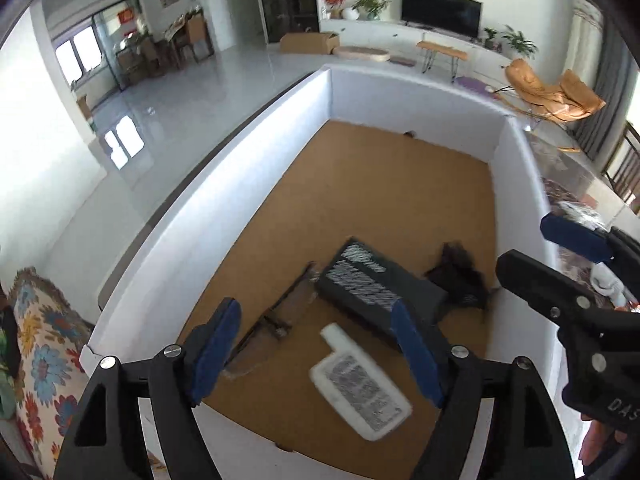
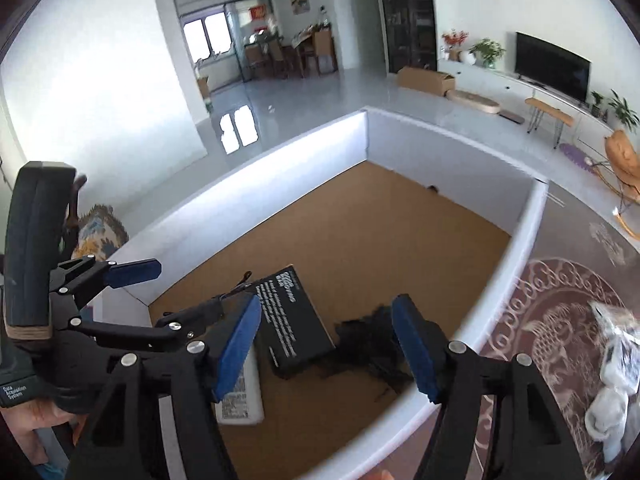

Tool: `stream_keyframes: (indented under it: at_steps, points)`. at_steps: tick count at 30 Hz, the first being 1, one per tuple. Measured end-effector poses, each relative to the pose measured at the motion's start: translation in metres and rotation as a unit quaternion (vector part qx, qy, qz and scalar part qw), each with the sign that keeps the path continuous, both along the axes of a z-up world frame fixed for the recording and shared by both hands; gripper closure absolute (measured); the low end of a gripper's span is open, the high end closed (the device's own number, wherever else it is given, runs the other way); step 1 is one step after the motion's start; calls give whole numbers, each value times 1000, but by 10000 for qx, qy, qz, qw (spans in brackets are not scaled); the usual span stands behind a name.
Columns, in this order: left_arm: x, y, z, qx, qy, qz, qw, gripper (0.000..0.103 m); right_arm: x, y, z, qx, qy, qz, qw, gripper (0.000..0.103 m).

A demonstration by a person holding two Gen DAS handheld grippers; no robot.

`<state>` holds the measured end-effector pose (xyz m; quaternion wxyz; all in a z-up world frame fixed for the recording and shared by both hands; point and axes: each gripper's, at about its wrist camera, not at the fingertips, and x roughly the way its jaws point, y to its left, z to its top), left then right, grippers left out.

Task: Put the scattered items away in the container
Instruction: 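Move both grippers back toward the remaining items on the table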

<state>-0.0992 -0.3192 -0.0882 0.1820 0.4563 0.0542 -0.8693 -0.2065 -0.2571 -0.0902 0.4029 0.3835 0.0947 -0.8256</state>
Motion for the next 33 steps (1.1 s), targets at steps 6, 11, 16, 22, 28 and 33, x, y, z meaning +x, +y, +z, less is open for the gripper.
stream_keyframes:
  at_steps: [6, 11, 16, 22, 28, 33]
  points:
    - [7, 114, 33, -129, 482, -907, 9946, 11, 28, 120, 7, -295, 298, -867, 9953, 34]
    - [9, 229, 8, 215, 461, -1877, 9809, 3, 46, 244, -23, 88, 311, -1949, 9803, 34]
    - [-8, 313, -60, 429, 40, -2431, 9690, 3, 49, 359, -58, 421, 150, -2953, 9543, 34]
    - [-6, 332, -96, 491, -216, -2528, 9660, 3, 27, 465, -70, 305, 30, -4050, 9138, 34]
    - [1, 303, -93, 616, -148, -2223, 9729, 3, -32, 497, -80, 317, -304, -4413, 8963, 34]
    - [3, 284, -99, 745, -236, -1984, 9770, 3, -65, 484, -89, 423, -474, -4071, 9112, 34]
